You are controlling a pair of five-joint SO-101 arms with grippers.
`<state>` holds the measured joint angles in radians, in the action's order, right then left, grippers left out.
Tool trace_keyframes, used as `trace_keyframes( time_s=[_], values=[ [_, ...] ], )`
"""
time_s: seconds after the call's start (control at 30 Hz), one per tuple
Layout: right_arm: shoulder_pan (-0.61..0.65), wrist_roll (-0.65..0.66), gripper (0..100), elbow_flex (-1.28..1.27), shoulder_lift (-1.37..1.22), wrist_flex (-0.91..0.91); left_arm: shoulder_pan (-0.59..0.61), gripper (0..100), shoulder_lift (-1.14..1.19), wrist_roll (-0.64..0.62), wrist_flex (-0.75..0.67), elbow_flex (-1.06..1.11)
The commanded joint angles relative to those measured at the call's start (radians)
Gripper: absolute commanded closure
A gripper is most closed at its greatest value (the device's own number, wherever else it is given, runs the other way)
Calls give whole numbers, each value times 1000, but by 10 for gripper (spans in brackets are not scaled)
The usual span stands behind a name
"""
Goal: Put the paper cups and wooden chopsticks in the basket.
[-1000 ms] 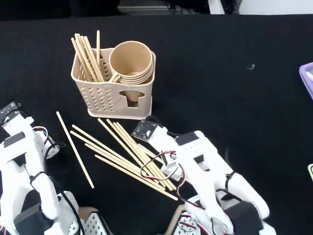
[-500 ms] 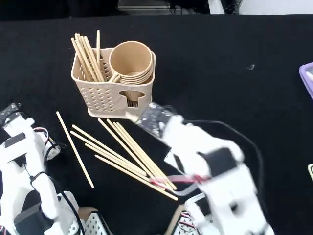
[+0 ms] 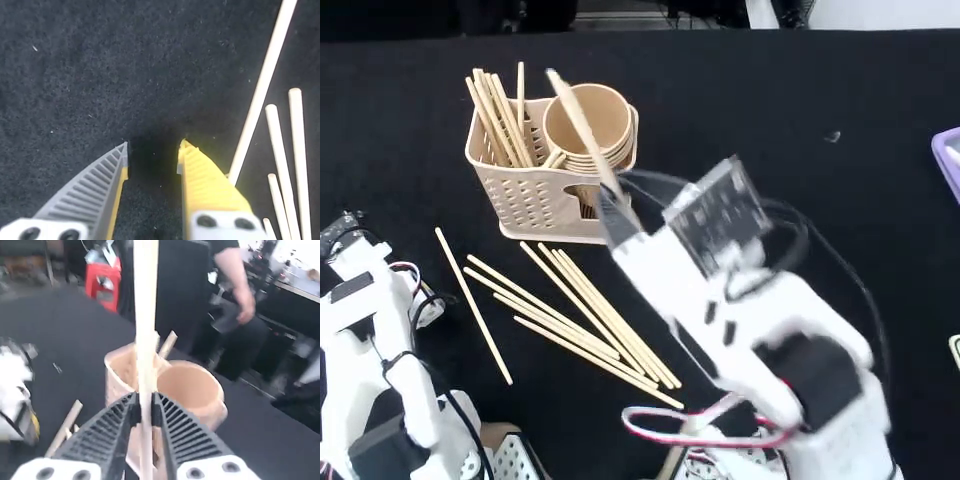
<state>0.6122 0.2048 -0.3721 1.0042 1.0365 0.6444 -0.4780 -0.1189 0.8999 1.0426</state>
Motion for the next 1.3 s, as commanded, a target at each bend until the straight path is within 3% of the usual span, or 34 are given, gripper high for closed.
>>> trace_keyframes(
  time_s=[0.0,0.33,0.5,1.03,1.27],
  values=[
    [81,-60,988,130,-163,-230,-1,830,-23,-9,-17,-5],
    [112,-161,987,263,-539,-760,-1,830,-23,-9,-17,-5],
    [106,-158,987,275,-714,-891,-1,830,-23,-9,-17,-5],
    [48,-166,987,265,-941,-890,-1,830,-23,-8,-12,-4],
    [83,-166,982,292,-911,-689,-1,830,-23,-8,-12,-4]
  ],
)
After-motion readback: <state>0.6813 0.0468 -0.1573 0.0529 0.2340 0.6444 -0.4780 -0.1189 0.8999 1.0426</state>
